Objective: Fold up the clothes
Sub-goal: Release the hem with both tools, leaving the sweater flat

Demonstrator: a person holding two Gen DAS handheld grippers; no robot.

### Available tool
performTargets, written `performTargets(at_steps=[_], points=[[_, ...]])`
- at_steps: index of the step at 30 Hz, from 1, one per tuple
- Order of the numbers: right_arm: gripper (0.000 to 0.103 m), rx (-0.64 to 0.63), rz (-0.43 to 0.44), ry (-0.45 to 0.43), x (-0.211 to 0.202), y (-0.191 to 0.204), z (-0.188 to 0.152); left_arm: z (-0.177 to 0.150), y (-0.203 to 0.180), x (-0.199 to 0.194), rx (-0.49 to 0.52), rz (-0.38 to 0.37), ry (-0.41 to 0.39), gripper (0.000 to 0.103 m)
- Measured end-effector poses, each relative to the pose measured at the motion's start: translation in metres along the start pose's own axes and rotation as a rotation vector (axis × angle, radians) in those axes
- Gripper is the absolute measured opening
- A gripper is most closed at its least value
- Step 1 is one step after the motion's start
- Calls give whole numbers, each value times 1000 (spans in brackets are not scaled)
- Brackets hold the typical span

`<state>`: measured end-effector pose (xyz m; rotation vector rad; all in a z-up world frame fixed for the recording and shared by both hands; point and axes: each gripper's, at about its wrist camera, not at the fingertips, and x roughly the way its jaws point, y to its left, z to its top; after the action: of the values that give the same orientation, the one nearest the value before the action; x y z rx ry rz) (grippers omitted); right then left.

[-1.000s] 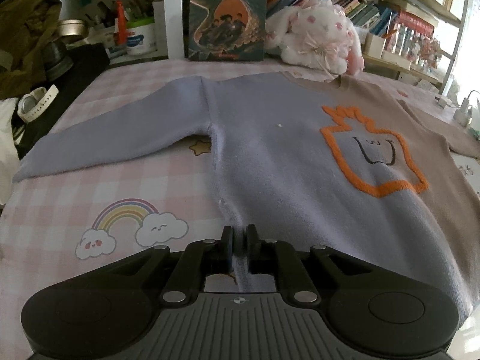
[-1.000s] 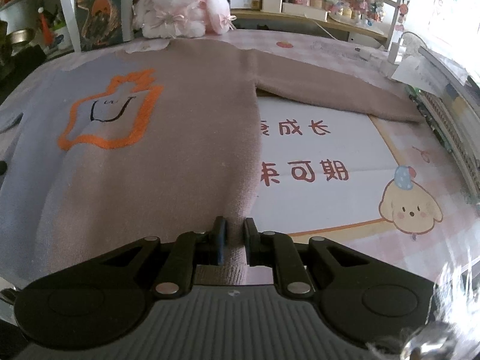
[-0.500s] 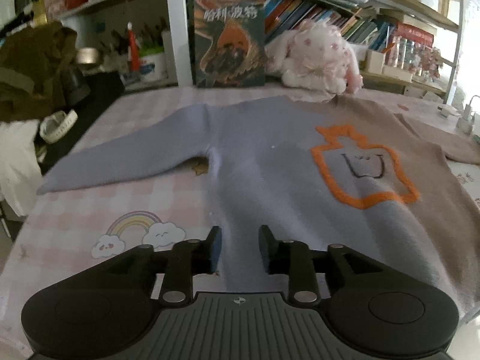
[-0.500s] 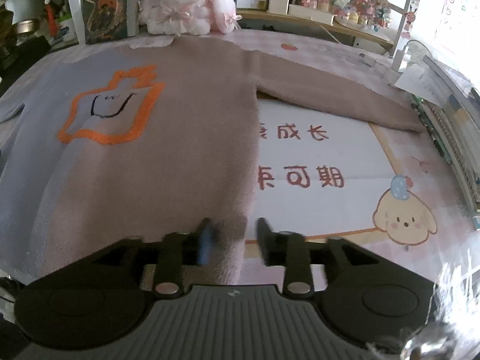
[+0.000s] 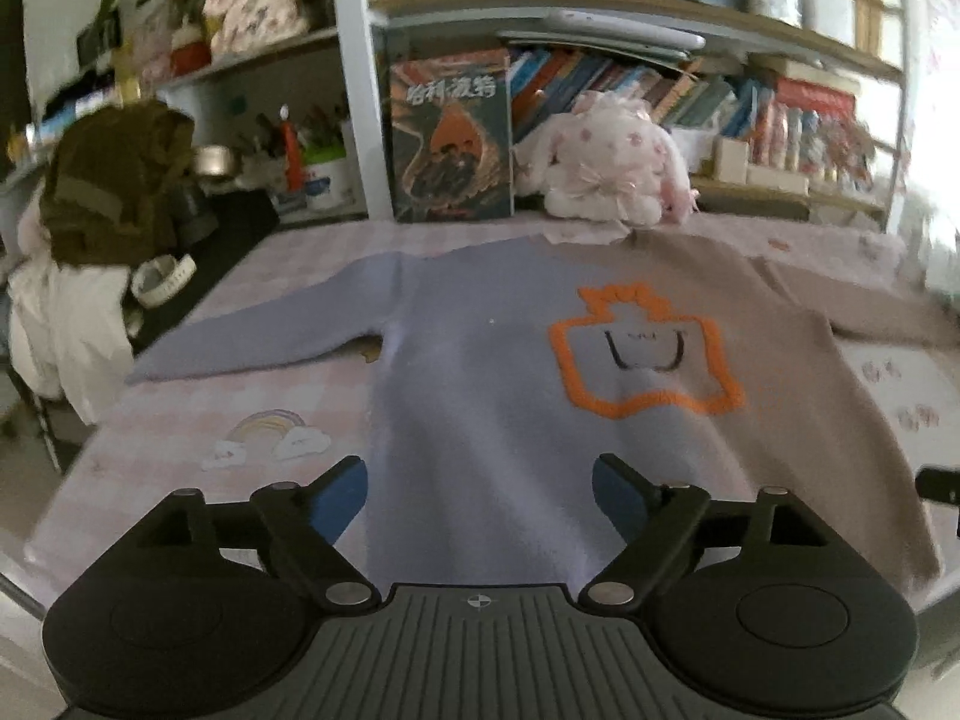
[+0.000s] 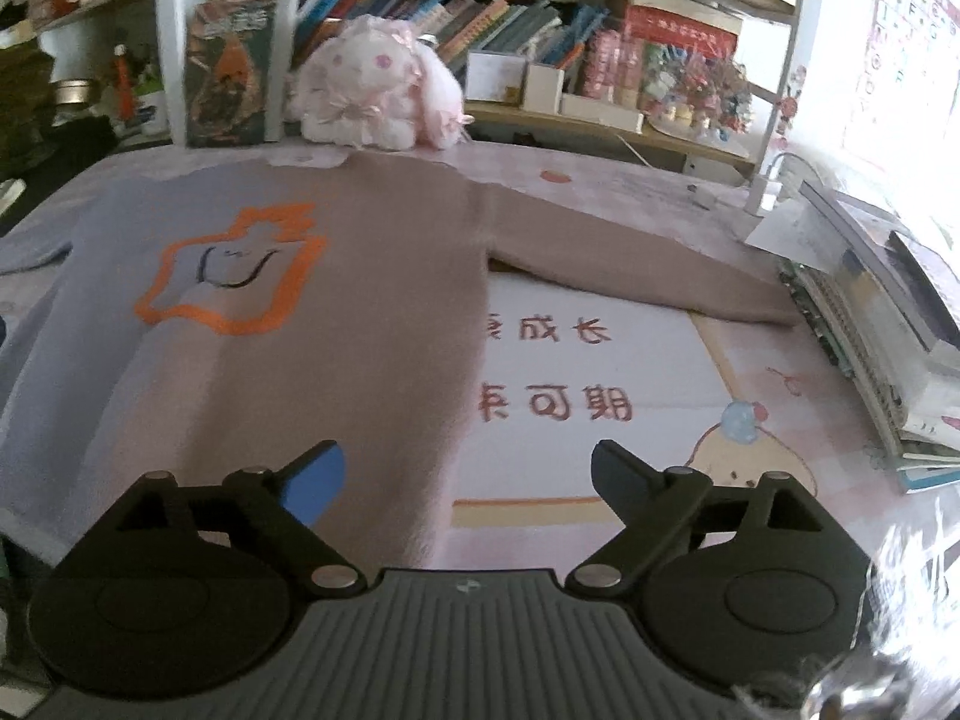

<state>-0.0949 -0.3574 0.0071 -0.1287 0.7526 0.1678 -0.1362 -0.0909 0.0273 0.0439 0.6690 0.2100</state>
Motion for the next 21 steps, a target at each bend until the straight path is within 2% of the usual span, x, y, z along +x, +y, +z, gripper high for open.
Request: performTargets(at_steps=[4,11,17,21], points=[[91,10,35,1,-7,8,-11,-9,-6,-12,49,13,-2,89],[92,9,33,0,-16,20,-18,-16,-1,-11,84,-27,-3,92],[92,27,-14,1,-21,42,-17,-20,19,0,132,-95,-21,92],[92,73,-77,-10,-24,70,-15,-18,48,12,210,-162,-54,92]])
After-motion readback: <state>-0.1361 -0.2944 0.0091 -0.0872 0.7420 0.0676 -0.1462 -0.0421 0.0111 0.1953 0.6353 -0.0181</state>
